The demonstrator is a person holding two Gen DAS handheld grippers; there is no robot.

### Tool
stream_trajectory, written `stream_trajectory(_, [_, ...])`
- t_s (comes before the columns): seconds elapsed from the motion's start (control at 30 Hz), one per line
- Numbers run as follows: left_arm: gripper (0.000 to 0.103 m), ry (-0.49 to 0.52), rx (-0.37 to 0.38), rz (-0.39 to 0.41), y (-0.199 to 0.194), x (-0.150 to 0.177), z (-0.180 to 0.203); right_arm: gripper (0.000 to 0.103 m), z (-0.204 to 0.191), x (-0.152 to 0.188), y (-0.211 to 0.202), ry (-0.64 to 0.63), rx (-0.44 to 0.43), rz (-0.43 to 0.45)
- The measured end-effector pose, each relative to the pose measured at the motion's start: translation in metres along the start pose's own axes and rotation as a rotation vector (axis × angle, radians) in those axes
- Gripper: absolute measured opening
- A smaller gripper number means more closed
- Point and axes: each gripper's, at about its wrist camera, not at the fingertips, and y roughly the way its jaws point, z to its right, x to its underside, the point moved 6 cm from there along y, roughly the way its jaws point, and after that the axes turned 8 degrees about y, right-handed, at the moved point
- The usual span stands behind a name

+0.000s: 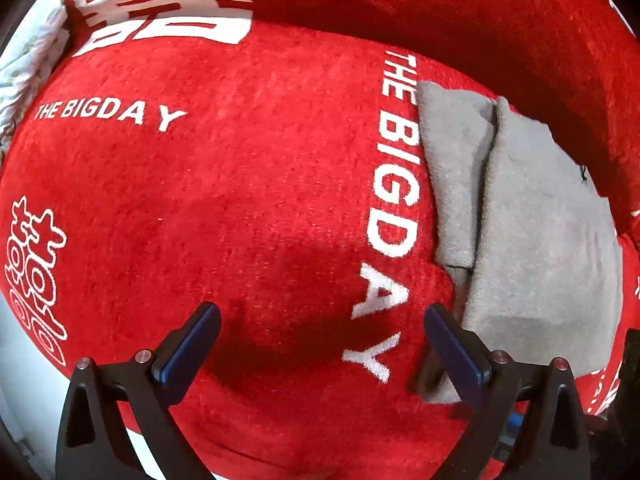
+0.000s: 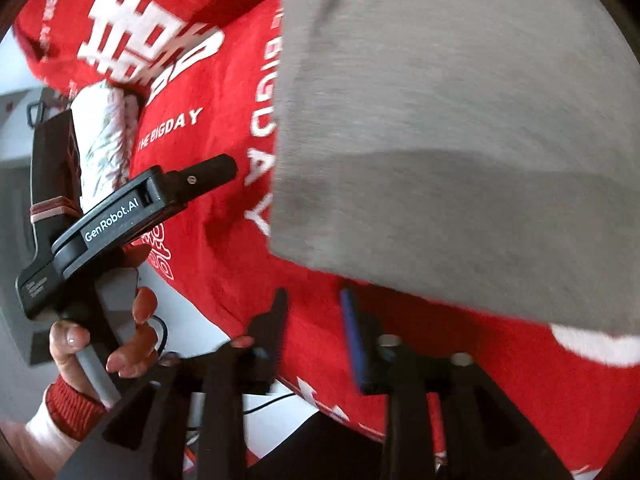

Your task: Fold small clothes

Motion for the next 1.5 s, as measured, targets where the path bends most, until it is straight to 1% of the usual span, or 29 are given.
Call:
stream_trajectory(0.03, [0.101,0.002,0.000,-0.004,0.001,-0.001,0.002,0.050,0.006,0.000,-0.003,0.014,0.005,0.008])
stream_trajectory(0.13, [0.101,0.004,0.005,-0.004,0.002,-0.003,0.007,0.053,0.019,0.000,-0.013,0.048,-0.001,0.021])
stream_trajectory(0.17, [0.101,0.004,0.010,-0.001,0.002,-0.003,0.009,0.055,0.023,0.000,-0.015,0.059,-0.005,0.028])
stream_trajectory(0.23, [0.101,0.010,0.015,-0.004,0.002,-0.002,0.013,0.069,0.028,-0.001,-0.020,0.080,-0.025,0.048])
stream_trajectory(0.3, [0.101,0.022,0.010,-0.006,0.002,-0.003,0.017,0.074,0.031,-0.002,-0.024,0.101,-0.052,0.064])
stream_trajectory(0.33, [0.101,0.029,0.006,-0.007,0.003,-0.004,0.018,0.075,0.033,-0.002,-0.024,0.110,-0.061,0.067])
stream_trajectory(0.57, [0.102,0.049,-0.016,-0.009,0.006,-0.010,0.024,0.077,0.042,0.000,-0.024,0.201,-0.132,0.078])
stream_trajectory(0.6, [0.102,0.054,-0.013,-0.014,0.007,-0.010,0.026,0.079,0.044,0.001,-0.025,0.214,-0.145,0.081])
stream_trajectory(0.83, [0.102,0.071,-0.009,-0.017,0.005,-0.008,0.033,0.079,0.061,0.006,-0.030,0.299,-0.200,0.111])
stream_trajectory(0.93, [0.101,0.053,-0.046,-0.016,0.006,-0.010,0.027,0.079,0.069,0.007,-0.032,0.350,-0.243,0.129])
stream_trajectory(1.03, [0.101,0.044,-0.061,-0.017,0.011,-0.016,0.023,0.079,0.077,0.008,-0.033,0.411,-0.309,0.152])
stream_trajectory(1.13, [0.101,0.053,-0.023,-0.035,0.015,-0.021,0.023,0.080,0.085,0.010,-0.032,0.475,-0.367,0.176])
stream_trajectory(1.27, [0.101,0.058,-0.003,-0.004,0.011,-0.031,0.020,0.080,0.090,0.006,-0.029,0.545,-0.451,0.212])
stream_trajectory(1.5, [0.101,0.078,0.024,-0.010,0.020,-0.061,0.022,0.081,0.082,-0.014,-0.019,0.595,-0.558,0.264])
